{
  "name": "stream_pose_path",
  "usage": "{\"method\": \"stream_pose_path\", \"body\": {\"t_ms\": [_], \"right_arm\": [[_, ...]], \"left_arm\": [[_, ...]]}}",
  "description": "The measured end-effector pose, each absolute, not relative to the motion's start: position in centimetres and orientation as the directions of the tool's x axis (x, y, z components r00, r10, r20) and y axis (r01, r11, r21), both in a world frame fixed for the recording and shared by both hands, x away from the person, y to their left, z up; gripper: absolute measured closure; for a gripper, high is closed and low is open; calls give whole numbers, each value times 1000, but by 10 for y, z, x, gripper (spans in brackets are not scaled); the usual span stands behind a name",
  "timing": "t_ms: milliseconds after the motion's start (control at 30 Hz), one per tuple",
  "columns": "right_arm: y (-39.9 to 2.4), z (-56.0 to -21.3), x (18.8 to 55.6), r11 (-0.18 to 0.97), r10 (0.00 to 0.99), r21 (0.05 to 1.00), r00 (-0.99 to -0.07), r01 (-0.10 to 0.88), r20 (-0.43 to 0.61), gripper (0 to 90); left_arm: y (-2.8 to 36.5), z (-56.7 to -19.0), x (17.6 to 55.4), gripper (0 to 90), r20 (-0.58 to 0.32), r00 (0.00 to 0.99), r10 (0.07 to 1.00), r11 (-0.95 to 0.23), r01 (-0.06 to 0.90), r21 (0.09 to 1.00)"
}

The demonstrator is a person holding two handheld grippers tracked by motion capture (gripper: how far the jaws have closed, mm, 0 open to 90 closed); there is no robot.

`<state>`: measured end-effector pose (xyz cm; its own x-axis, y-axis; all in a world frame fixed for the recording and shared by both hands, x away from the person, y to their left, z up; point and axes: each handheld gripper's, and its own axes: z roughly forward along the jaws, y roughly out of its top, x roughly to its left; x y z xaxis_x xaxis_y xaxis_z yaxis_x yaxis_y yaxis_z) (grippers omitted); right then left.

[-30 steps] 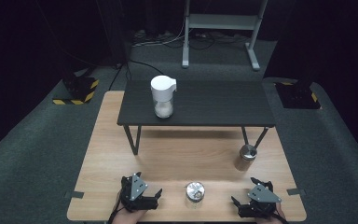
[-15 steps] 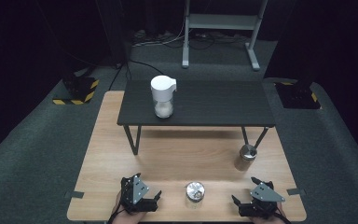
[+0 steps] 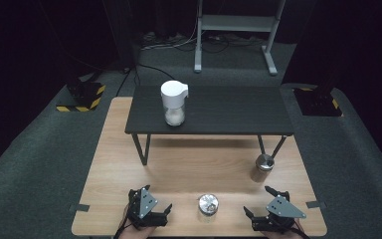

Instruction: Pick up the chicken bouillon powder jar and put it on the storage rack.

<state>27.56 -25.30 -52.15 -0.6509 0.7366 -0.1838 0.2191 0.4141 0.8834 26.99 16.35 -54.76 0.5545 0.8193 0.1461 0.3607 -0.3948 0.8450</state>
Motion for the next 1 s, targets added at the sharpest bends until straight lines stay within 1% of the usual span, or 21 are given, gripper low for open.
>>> {"method": "stream_pose_path", "body": {"t_ms": [133, 333, 633, 867, 1000], "right_arm": [[-246, -513, 272, 396, 733, 894, -659, 208, -172, 0], [-239, -502, 269, 354, 737, 914, -661, 198, -142, 0], [-230, -498, 270, 323, 724, 926, -681, 197, -108, 0], [-214, -492, 268, 300, 707, 935, -703, 191, -83, 0], [-206, -489, 266, 299, 694, 937, -715, 179, -85, 0]], "left_arm": [[164, -548, 271, 10, 134, 558, 819, -388, 365, 846], [162, -548, 270, 10, 156, 556, 817, -404, 359, 841], [162, -548, 270, 10, 159, 550, 820, -408, 367, 836], [161, -548, 270, 10, 164, 554, 816, -413, 361, 836], [161, -548, 270, 10, 166, 555, 815, -414, 359, 837]]}}
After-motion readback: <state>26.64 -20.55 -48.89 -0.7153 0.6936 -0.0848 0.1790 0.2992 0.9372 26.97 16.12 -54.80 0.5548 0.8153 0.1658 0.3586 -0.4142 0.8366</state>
